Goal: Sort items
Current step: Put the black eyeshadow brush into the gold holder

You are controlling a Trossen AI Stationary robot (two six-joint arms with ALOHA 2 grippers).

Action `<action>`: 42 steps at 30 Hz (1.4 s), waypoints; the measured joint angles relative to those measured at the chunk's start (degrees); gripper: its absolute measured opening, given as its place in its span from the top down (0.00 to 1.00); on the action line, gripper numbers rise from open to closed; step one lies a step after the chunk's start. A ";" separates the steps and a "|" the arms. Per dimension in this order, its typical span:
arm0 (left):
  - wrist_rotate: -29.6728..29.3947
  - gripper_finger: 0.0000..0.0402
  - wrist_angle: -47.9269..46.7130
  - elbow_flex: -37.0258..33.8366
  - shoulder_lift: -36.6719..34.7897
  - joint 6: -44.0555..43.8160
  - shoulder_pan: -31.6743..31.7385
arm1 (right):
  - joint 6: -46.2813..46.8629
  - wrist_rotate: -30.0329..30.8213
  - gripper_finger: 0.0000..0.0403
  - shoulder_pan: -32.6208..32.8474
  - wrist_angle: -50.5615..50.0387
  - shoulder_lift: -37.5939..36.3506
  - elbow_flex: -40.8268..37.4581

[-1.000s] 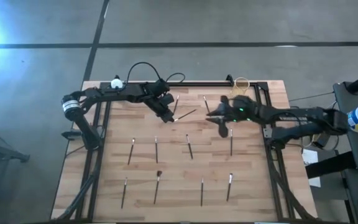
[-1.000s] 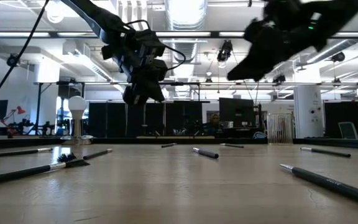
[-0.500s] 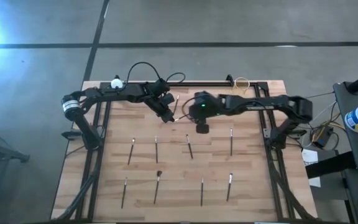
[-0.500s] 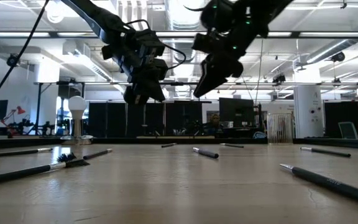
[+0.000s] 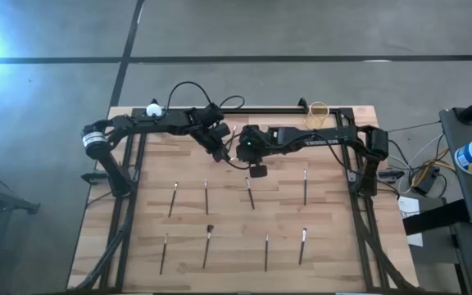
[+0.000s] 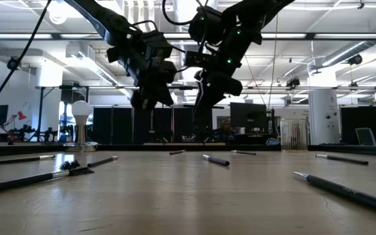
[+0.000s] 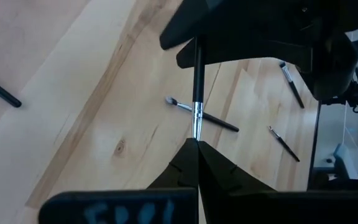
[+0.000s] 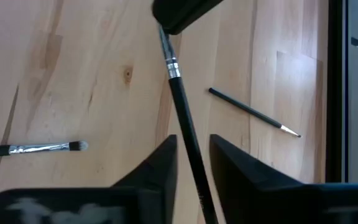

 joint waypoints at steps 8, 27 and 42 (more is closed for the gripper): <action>-0.41 0.99 0.87 0.02 -0.28 1.46 0.39 | 2.49 -0.18 0.97 1.05 -0.35 -0.92 -1.40; -2.44 0.79 53.56 -23.74 -15.66 -1.06 0.95 | 24.11 6.79 0.97 -0.87 36.84 -34.69 -43.95; -6.26 0.82 82.26 -41.03 -15.15 -5.33 0.98 | 26.55 14.70 0.97 -30.25 71.21 -50.67 -61.53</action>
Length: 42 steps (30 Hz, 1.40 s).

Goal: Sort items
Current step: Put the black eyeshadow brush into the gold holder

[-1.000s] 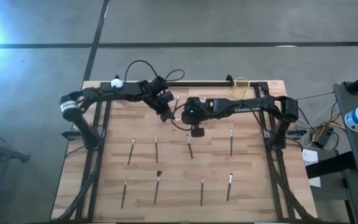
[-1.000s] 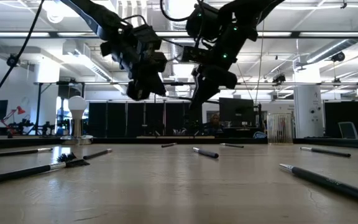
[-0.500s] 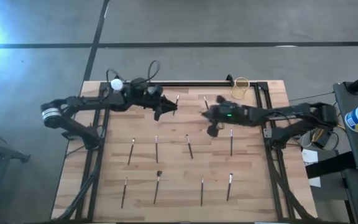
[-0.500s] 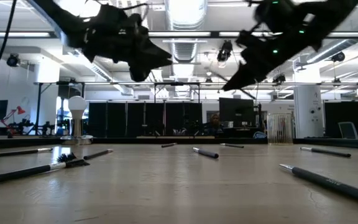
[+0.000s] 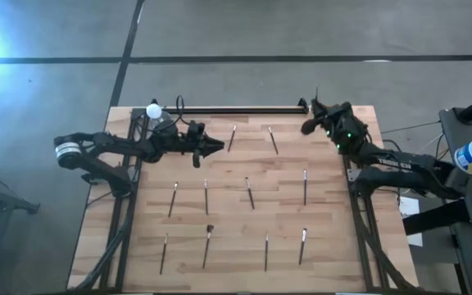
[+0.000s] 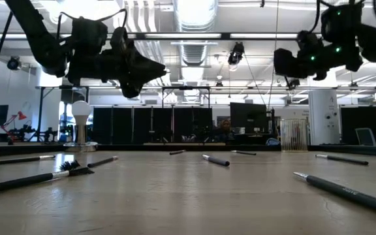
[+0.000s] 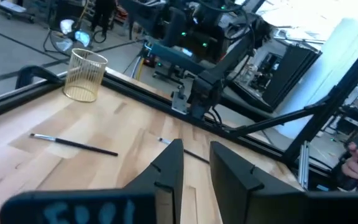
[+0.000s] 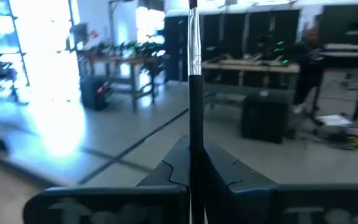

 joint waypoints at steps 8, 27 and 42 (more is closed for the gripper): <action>-0.21 0.82 0.22 0.00 -0.02 0.70 -0.02 | -0.61 -2.33 0.97 -8.56 8.29 15.95 3.31; -0.21 0.82 0.16 -0.09 -0.02 0.92 -0.02 | 0.08 2.58 0.97 -10.96 18.58 34.39 4.78; -0.19 0.82 -3.00 -0.09 -0.07 -0.66 -0.11 | 5.24 5.10 0.93 -10.96 6.69 33.49 7.25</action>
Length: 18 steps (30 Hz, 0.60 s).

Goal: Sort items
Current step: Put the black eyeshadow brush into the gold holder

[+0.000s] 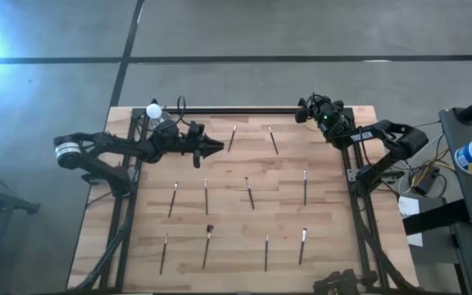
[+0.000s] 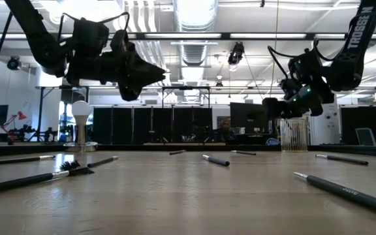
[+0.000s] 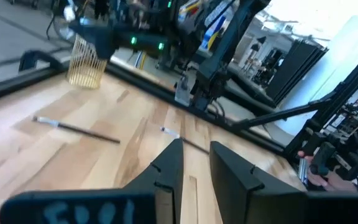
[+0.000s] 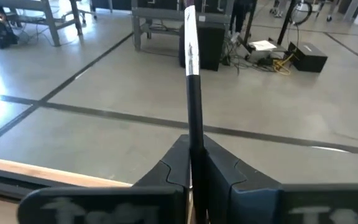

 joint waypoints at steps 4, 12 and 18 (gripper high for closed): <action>-0.02 0.82 -1.69 -0.02 0.00 0.02 0.00 | 0.61 0.08 0.86 0.00 -2.66 -0.02 0.89; 0.00 0.82 -2.00 -0.02 0.00 1.14 0.02 | 1.47 0.06 0.82 0.01 -5.88 -1.64 1.03; -0.02 0.82 -2.00 -0.02 0.00 1.03 0.02 | 1.42 -0.64 0.90 0.81 -12.80 -8.03 0.97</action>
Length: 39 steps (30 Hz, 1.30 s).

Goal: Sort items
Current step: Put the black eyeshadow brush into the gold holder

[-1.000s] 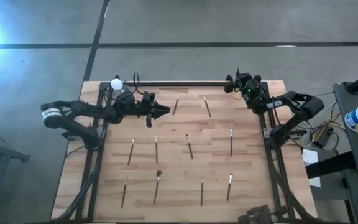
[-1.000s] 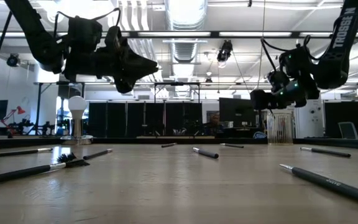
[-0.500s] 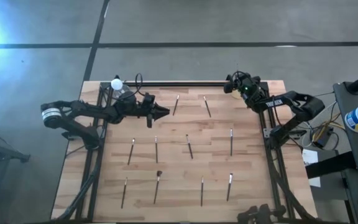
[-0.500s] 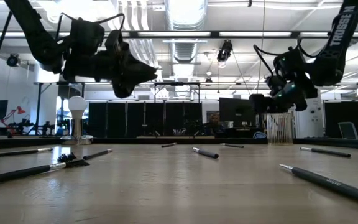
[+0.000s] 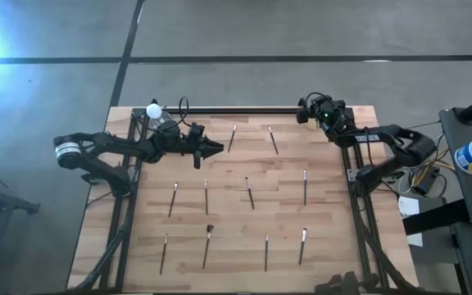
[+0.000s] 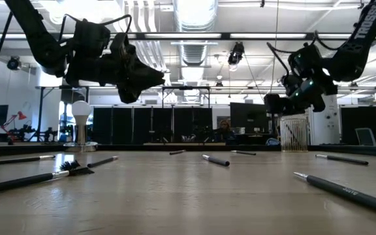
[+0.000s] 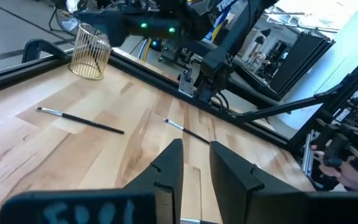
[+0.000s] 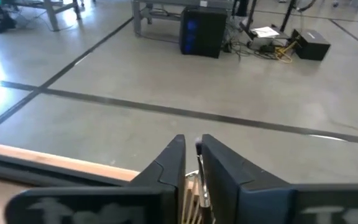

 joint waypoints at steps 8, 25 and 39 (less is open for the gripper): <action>-1.71 0.94 -5.82 1.16 -1.23 -1.91 -0.39 | 1.77 -3.19 0.98 9.34 -11.85 -14.02 -2.42; -34.65 0.99 -80.44 18.54 -8.79 -15.16 -19.18 | 8.71 3.00 0.98 38.71 -5.25 -28.07 -16.33; -39.70 0.71 -97.58 12.65 -7.86 -51.14 -29.02 | 7.74 3.22 0.98 40.77 -1.88 -28.27 -18.32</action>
